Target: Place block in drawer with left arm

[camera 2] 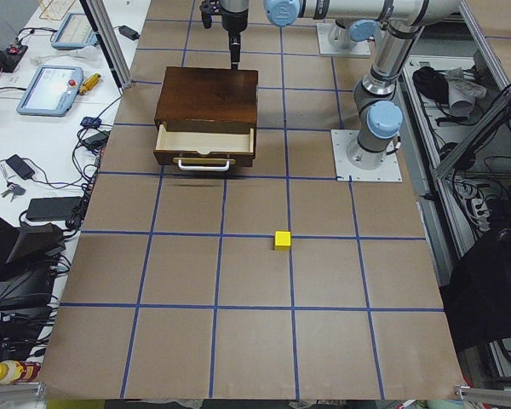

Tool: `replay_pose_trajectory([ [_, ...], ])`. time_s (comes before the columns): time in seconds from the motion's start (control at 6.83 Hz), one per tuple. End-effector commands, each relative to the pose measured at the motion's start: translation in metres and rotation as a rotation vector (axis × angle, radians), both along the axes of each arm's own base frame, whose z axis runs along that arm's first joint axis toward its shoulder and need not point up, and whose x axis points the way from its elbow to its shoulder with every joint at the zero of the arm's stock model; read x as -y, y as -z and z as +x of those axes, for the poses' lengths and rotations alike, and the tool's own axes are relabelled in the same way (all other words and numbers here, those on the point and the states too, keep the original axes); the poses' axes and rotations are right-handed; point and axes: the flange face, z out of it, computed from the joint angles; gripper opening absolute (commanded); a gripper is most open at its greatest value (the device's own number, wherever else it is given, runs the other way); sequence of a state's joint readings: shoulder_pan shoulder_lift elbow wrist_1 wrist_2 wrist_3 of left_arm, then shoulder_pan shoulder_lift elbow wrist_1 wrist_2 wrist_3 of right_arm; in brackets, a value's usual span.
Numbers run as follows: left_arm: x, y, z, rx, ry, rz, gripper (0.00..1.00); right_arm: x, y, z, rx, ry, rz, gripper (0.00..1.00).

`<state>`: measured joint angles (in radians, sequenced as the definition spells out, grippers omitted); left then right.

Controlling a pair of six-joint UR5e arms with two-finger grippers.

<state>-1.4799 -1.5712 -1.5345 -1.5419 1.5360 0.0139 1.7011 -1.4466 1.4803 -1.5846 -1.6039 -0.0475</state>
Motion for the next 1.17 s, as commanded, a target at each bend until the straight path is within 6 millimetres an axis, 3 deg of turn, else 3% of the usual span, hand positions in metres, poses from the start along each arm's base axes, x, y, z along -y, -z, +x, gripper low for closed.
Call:
replay_pose_trajectory([
  [0.0,-0.003,-0.003,0.089,0.005,0.044,0.019,1.0,0.0,0.0,0.0,-0.001,0.0,0.0,1.0],
  [0.29,-0.018,0.006,0.199,-0.002,0.086,0.06,1.0,0.0,0.0,0.0,-0.001,0.0,0.0,1.0],
  [0.59,-0.048,0.043,0.292,-0.047,0.131,0.106,1.0,0.0,0.0,0.0,-0.001,0.0,0.0,1.0],
  [1.03,-0.088,0.087,0.374,-0.025,0.139,0.179,1.0,0.0,0.0,0.0,-0.001,0.0,0.0,1.0],
])
